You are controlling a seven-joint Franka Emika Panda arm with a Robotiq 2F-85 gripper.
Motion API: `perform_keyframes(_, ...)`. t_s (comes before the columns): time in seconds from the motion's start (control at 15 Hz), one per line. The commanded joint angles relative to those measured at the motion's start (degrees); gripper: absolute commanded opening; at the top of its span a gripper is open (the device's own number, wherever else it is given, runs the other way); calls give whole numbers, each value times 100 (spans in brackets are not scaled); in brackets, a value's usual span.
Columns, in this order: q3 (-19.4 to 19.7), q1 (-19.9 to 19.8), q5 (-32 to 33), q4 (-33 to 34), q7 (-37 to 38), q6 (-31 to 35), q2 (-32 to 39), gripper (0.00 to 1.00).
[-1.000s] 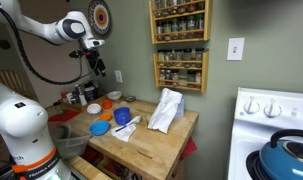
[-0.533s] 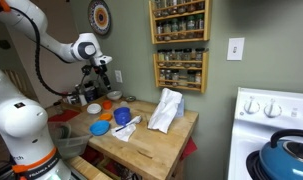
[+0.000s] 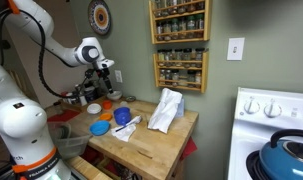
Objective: Remove the blue cup from the other blue cup, put it on the table, put the other blue cup inside the blue cup and then pour the contents of the blue bowl into the blue cup
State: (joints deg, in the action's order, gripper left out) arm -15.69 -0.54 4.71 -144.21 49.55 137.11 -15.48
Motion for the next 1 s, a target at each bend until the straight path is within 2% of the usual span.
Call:
perform_keyframes(0.0, 212, 79, 51, -50, -129, 184, 178, 100)
perform_keyframes(0.27, 350, -37, 324, -78, -50, 317, 567, 100)
perform_keyframes(0.73, 747, 25, 250, -28, -124, 533, 1251, 99)
perform_keyframes(0.87, 847, 59, 135, -27, -235, 636, 1369, 93)
perform_keyframes(0.93, 887, 66, 141, -24, -238, 699, 1430, 85)
